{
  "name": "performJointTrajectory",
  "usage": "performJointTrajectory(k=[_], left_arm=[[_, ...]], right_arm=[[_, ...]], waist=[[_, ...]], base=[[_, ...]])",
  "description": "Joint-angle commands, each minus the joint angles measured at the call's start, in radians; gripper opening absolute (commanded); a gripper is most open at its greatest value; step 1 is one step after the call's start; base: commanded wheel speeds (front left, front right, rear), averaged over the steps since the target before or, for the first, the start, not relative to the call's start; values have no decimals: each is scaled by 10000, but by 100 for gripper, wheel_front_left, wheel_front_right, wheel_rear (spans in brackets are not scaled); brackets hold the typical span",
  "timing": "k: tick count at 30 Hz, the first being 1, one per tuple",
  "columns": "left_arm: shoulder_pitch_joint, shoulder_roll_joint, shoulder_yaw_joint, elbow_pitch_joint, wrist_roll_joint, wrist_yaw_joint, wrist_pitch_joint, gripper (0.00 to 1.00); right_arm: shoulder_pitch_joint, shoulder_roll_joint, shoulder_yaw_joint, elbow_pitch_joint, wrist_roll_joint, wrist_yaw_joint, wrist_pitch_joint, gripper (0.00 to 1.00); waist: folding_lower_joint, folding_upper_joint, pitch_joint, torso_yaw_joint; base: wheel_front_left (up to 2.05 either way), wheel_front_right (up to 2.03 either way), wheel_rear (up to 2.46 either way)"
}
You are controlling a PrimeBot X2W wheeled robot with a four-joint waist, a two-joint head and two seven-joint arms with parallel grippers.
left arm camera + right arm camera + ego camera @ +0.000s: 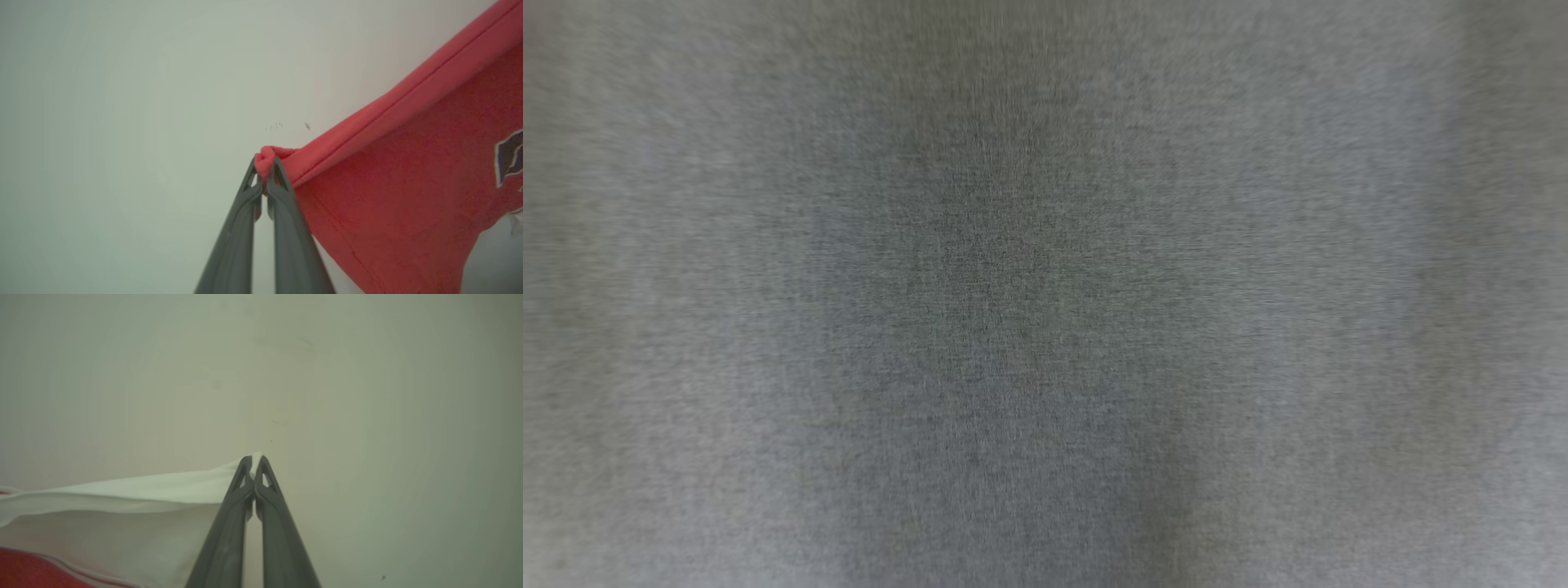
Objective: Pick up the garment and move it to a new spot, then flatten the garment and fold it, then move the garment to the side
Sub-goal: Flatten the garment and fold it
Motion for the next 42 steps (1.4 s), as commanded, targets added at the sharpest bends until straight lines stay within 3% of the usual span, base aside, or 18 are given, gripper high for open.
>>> performJointTrajectory(k=[1,7,15,21,27,42], left_arm=[[296,52,96,-62,-41,92,-12,0],[2943,-222,509,-774,-595,414,-22,0],[6984,-1334,1565,-1418,-1334,750,4,0],[9275,-2012,2184,-1326,-1324,426,17,0],[11164,-2501,2768,-1091,-1120,152,17,0],[14582,-3430,3859,-940,-942,-260,-10,0]], right_arm=[[248,-47,-96,-153,118,-27,-3,0],[2734,72,-35,-1138,909,-29,-6,0],[6918,390,-646,-2438,1485,-30,-8,0],[9773,1078,-481,-2727,1332,-33,-7,0],[11909,1744,-94,-2238,1236,-30,-7,0],[15155,2486,-164,-1621,756,-31,-8,0]], waist=[[-4,-4,608,-101],[-4,-4,284,-86],[-4,-4,-1087,-134],[-4,-4,-2330,-364],[-4,-4,-3667,-620],[-4,-4,-6332,-603]], base=[[0,0,0],[0,0,0],[0,0,0],[0,0,0],[0,0,0],[0,0,0]])
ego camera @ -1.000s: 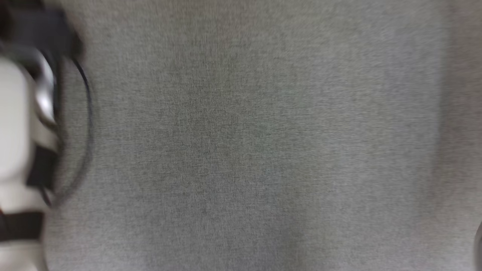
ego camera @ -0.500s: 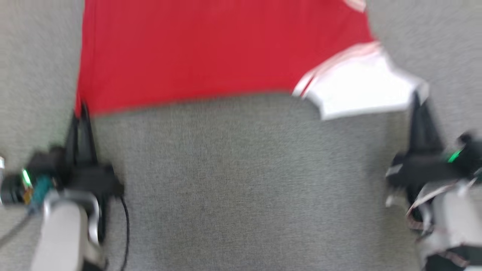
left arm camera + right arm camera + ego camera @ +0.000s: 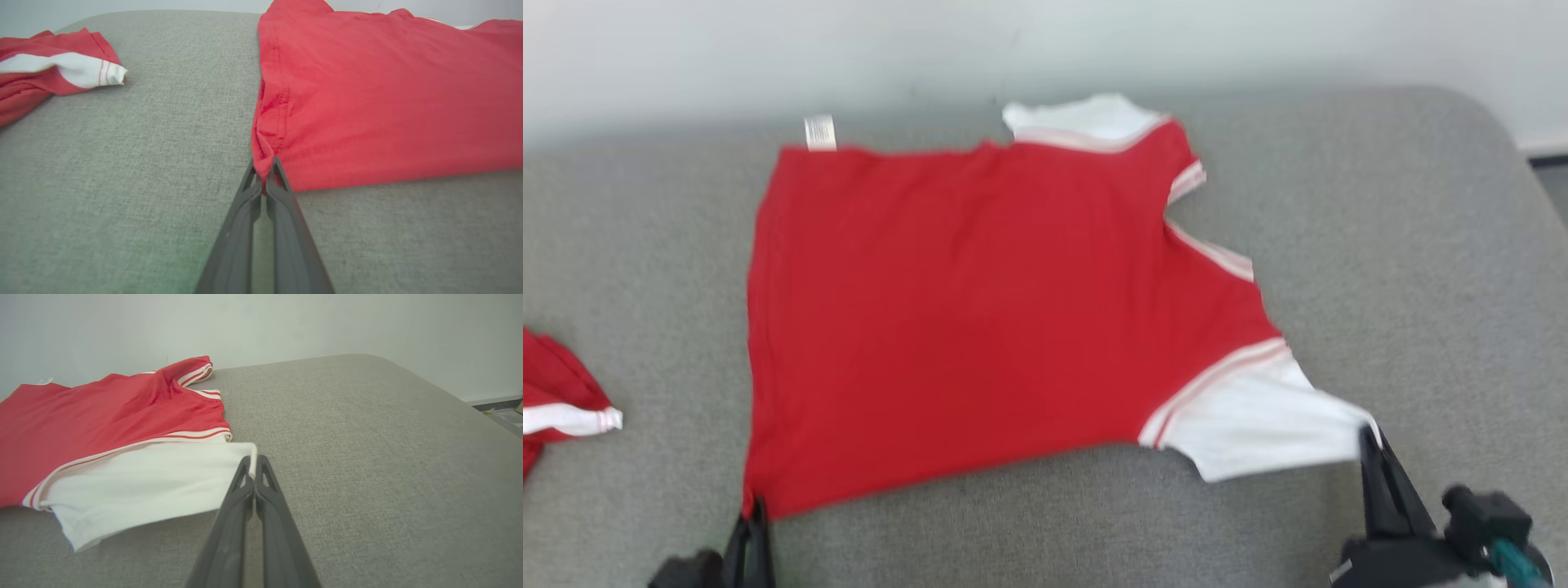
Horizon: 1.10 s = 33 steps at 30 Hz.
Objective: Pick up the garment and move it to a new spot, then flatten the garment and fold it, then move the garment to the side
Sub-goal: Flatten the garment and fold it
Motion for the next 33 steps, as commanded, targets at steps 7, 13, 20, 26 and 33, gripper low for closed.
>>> performJointTrajectory(k=[7,13,20,26,33], left_arm=[[1330,-95,305,198,116,-220,1,0],[2155,-176,377,212,5,-315,-1,0],[2799,-187,186,319,-166,-396,-1,0],[2686,-194,37,61,-313,-438,-2,0],[2150,-199,-39,-680,-387,-437,-2,0]], right_arm=[[1461,190,-396,294,-341,-34,-10,0],[2304,342,-200,382,-433,-34,-8,0],[2988,414,-39,417,-382,-34,-10,0],[3080,393,-72,211,-304,-34,-10,0],[2472,396,-45,-542,-208,-33,-8,0]], waist=[[3,2,-1938,13],[3,2,-2282,48],[3,2,-2412,108],[3,2,-2262,174],[3,2,-1942,202]], base=[[0,0,0],[0,0,0],[0,0,0],[0,0,0],[0,0,0]])
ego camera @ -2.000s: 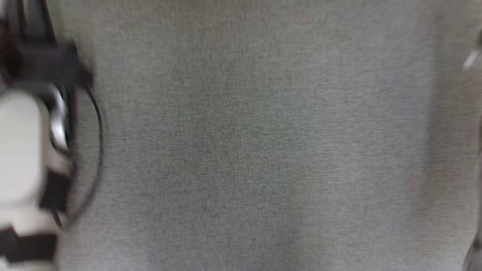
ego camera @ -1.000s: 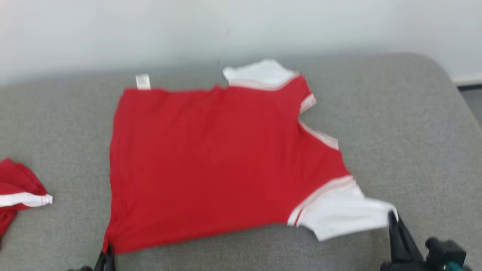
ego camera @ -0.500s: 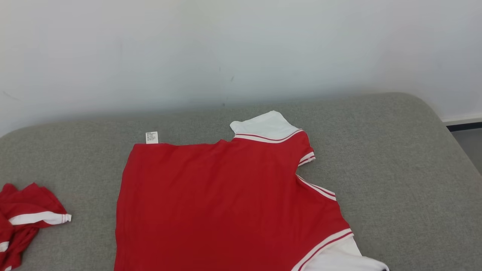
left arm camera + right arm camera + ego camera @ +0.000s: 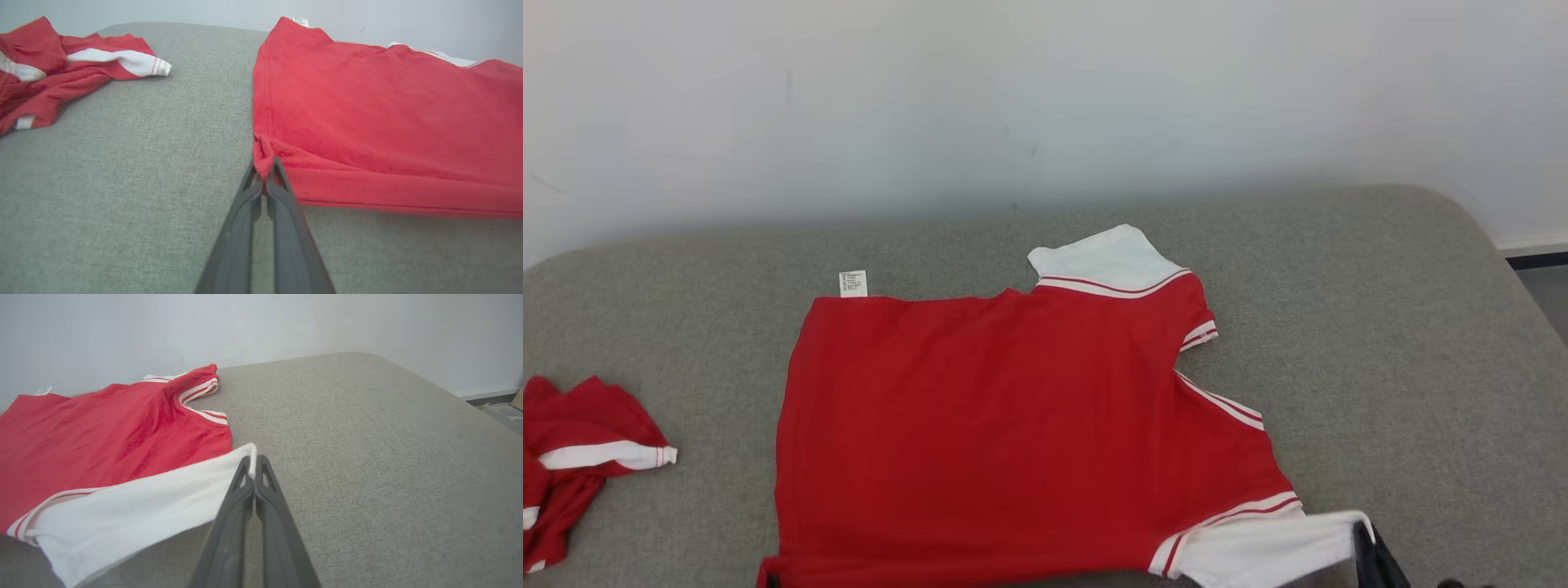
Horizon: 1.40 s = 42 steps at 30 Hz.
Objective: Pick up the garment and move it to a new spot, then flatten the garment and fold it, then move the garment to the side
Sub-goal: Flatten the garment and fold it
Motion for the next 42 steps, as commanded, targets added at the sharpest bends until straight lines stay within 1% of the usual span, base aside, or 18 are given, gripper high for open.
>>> performJointTrajectory(k=[1,5,8,12,17,21,28,36,37,38,39,40,42], left_arm=[[-130,17,13,-95,-15,21,-23,0],[-644,16,5,-676,0,12,-25,0],[-1094,13,17,-884,47,15,-23,0],[-1842,16,-47,-848,136,2,-23,0],[-2643,19,-146,-609,275,-22,-23,0],[-3136,15,-80,-389,394,44,-25,0],[-3897,15,5,-110,732,43,-24,0],[-4472,15,28,-135,925,37,-24,0],[-4497,15,17,-118,925,55,-24,0],[-4504,15,19,-78,917,105,-24,5],[-4523,16,15,-79,919,150,-24,34],[-4529,13,3,-84,897,198,-24,99],[-4510,16,16,-123,837,252,-24,100]], right_arm=[[-179,-27,22,-80,29,-31,-8,0],[-953,-24,100,-262,114,-31,-7,0],[-1819,-31,186,-98,135,-30,-7,0],[-2916,-189,316,341,10,-30,-7,0],[-4133,-123,101,959,-141,-30,-7,0],[-4899,-123,194,1389,-294,-30,-7,0],[-5887,-53,-26,1803,-451,-30,-7,0],[-6468,-8,-70,2116,-547,-30,-7,0],[-6510,-6,-65,2165,-534,-30,-5,5],[-6522,-8,-113,2302,-550,-30,-5,37],[-6548,13,-148,2405,-521,-30,-7,77],[-6605,10,-172,2400,-532,-30,-8,100],[-6593,4,-228,2364,-567,-30,-8,100]], waist=[[-1,-1,121,16],[-1,-1,399,38],[-1,-1,776,43],[-1,-1,1256,151],[-1,-1,1825,289],[-1,-1,2215,338],[-1,-1,2926,457],[-1,-1,3429,570],[-1,-1,3448,575],[-1,-1,3459,579],[-1,-1,3461,579],[-1,-1,3461,582],[-1,-1,3444,591]], base=[[0,0,0],[0,0,0],[0,0,0],[0,0,0],[0,0,0],[0,0,0],[0,0,0],[0,0,0],[0,0,0],[0,0,0],[0,0,0],[0,0,0],[0,0,0]])
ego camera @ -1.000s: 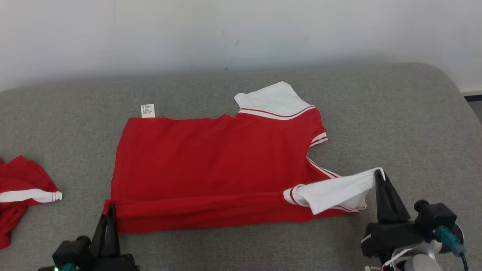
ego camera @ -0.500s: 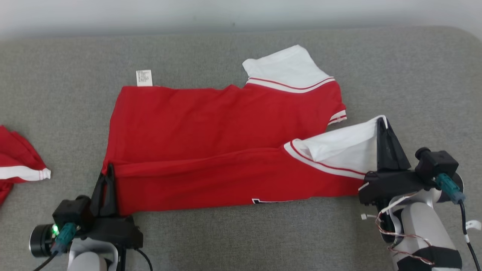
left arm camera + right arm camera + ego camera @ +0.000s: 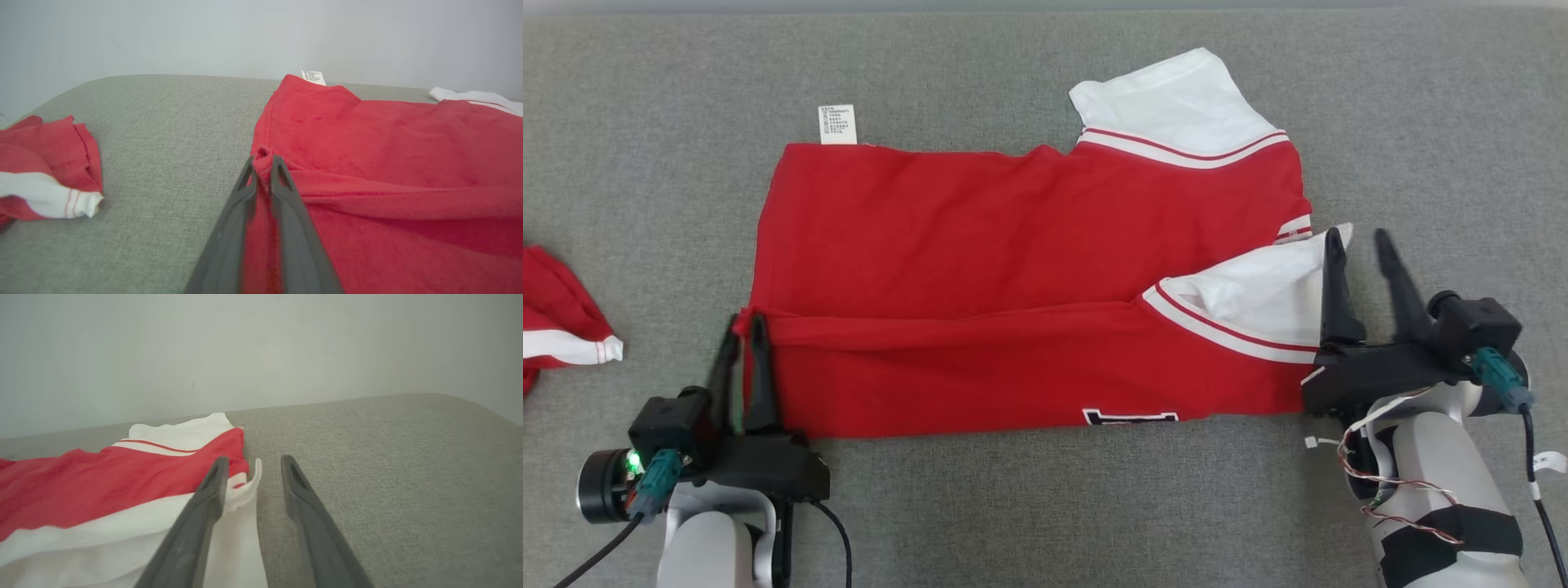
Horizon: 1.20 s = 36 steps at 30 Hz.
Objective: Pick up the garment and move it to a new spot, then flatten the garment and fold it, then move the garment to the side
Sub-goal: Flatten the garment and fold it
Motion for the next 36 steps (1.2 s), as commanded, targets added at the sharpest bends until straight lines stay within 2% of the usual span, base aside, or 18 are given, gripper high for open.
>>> performJointTrajectory(k=[1,8,16,30,31,32,33,35,36], left_arm=[[0,21,29,-99,-42,83,-24,100],[886,15,77,-853,-325,299,-24,100],[2033,17,-113,-1182,-660,575,-25,100],[2133,17,-340,-1097,-762,691,-24,100],[2127,17,-364,-1106,-773,703,-24,100],[2122,17,-389,-1110,-780,711,-24,100],[2116,15,-401,-1103,-780,718,-24,100],[2119,17,-403,-1068,-775,710,-24,100],[2124,15,-394,-1050,-764,696,-24,100]], right_arm=[[-33,17,-114,-67,-13,-28,-7,100],[827,45,-507,-945,146,-28,-5,100],[2324,95,-374,-1385,308,-28,-5,100],[2851,258,-15,-174,441,-28,-5,100],[2857,259,16,-60,414,-28,-3,95],[2844,259,25,32,401,-28,-3,75],[2820,246,22,95,388,-28,-2,43],[2796,218,-4,196,366,-28,0,0],[2779,201,-7,208,351,-28,1,0]], waist=[[-2,-2,-44,15],[-2,-2,-434,-7],[-2,-2,-737,-60],[-2,-2,-745,-3],[-2,-2,-747,12],[-2,-2,-747,22],[-2,-2,-744,31],[-2,-2,-743,46],[-2,-2,-741,52]], base=[[0,0,0],[0,0,0],[0,0,0],[0,0,0],[0,0,0],[0,0,0],[0,0,0],[0,0,0],[0,0,0]])
